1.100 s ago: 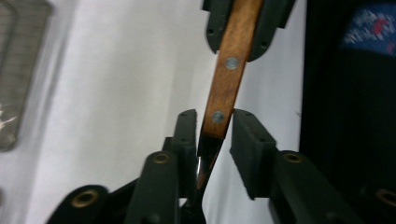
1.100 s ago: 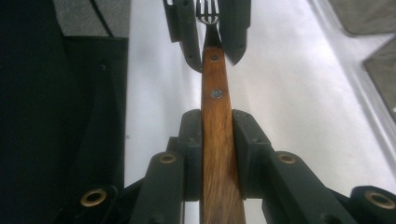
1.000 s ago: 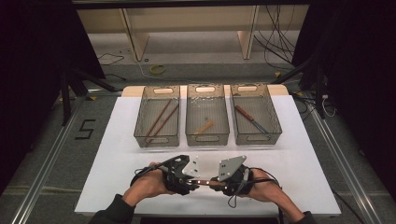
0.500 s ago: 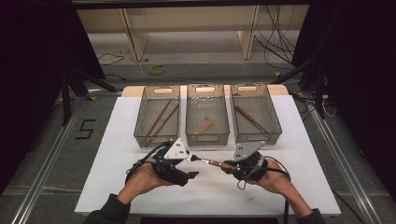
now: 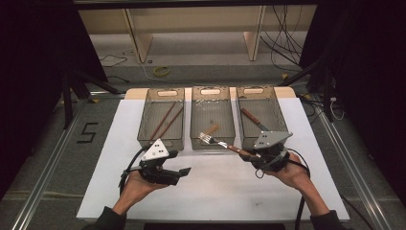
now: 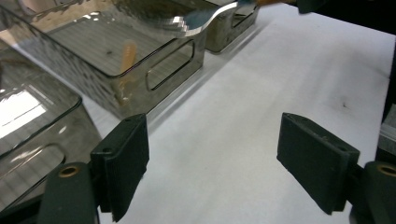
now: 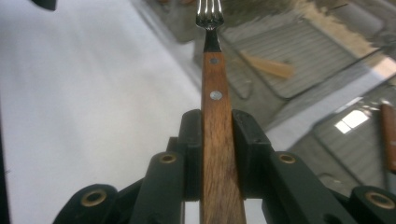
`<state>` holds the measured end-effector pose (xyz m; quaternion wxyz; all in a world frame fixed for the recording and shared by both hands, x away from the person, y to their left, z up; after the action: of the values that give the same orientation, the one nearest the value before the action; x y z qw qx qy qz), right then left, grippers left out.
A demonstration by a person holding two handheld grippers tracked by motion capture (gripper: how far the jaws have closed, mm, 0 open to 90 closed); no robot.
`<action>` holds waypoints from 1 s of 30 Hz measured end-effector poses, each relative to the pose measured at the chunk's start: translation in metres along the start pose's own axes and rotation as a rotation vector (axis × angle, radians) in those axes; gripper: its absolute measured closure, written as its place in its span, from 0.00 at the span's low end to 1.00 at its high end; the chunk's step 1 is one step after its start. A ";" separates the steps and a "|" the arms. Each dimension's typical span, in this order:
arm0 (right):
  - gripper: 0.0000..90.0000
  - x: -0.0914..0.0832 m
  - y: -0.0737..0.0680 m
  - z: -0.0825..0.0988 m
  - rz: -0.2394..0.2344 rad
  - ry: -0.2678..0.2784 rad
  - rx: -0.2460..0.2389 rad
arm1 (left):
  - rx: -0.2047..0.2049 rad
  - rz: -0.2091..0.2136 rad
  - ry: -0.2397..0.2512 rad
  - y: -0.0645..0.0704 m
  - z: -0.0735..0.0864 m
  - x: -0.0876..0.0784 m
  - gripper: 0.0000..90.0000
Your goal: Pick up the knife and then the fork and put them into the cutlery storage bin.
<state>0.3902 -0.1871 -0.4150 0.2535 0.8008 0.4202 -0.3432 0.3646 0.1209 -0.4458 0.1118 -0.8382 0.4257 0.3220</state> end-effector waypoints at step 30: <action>0.84 0.004 0.106 0.003 0.289 0.021 0.299 | -0.113 -0.027 0.051 -0.026 0.041 -0.002 0.25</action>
<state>0.4805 -0.2424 -0.4079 0.1739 0.8850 0.2480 -0.3536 0.3659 0.1568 -0.4779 0.0581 -0.8567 0.3981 0.3227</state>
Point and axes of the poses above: each handheld gripper's, and its own axes: x roughly forward along the jaws, z roughly out of its underside, y roughly to its right, the point moved 4 cm from there along x, roughly forward along the jaws, and after that the axes turned 9 degrees about -y, right-handed, at the moved point
